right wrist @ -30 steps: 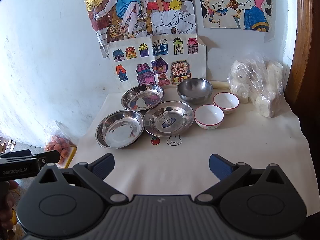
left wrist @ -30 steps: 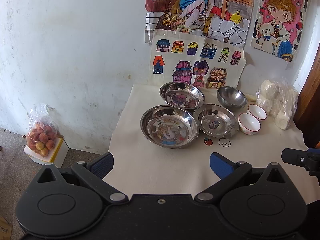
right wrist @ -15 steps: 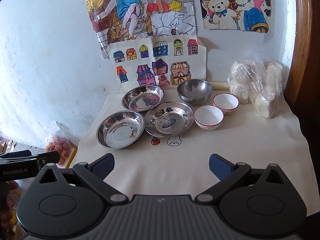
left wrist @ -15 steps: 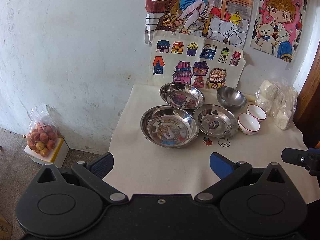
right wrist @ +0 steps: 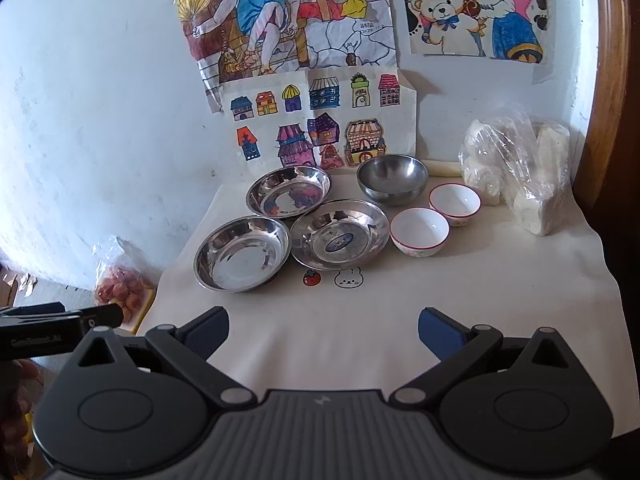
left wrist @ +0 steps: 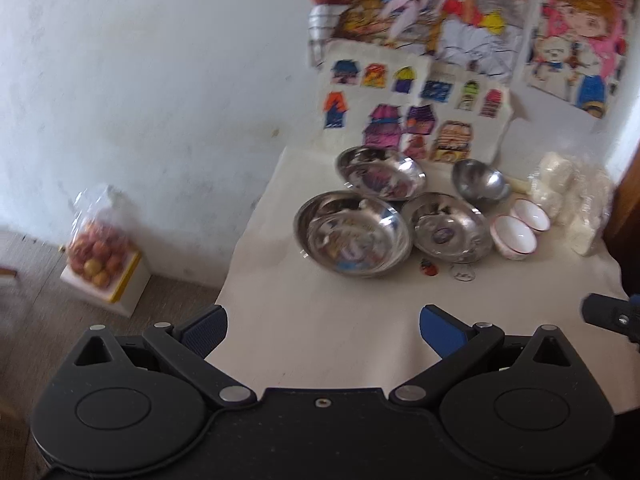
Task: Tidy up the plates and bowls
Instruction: 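Move both grippers toward the rim of a plain steel plate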
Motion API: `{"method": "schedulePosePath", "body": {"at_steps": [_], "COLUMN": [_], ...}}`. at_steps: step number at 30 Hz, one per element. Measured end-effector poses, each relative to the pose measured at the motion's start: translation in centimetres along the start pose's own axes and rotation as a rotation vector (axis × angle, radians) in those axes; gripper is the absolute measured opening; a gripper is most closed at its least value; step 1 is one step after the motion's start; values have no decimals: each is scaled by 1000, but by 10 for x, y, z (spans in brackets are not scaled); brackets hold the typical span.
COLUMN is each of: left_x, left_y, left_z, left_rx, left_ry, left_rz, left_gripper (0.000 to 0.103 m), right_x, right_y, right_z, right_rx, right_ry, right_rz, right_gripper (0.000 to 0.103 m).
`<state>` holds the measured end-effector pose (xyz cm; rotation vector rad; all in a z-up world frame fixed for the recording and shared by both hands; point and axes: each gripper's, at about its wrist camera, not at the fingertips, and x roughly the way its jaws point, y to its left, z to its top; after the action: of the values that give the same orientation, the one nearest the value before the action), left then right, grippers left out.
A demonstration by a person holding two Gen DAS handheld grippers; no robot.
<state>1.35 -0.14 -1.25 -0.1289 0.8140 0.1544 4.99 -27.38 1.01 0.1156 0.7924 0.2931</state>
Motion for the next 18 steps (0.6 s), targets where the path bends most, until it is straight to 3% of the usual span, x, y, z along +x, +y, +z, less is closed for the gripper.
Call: {"method": "schedulePosePath", "body": {"at_steps": [6,18], "left_x": [1,9], "left_y": [-3,-13], "left_z": [5,26], "left_rx": [-85,-90], "left_ry": [-9,-9], "left_rz": [21,59], "left_gripper": [102,102], "right_x": [2,16], "right_y": [-11,-31], "right_z": [4,19], "right_rx": [-39,-48], "right_ry": [3,0], "right_rz": [52,121], "right_gripper": [103,103]}}
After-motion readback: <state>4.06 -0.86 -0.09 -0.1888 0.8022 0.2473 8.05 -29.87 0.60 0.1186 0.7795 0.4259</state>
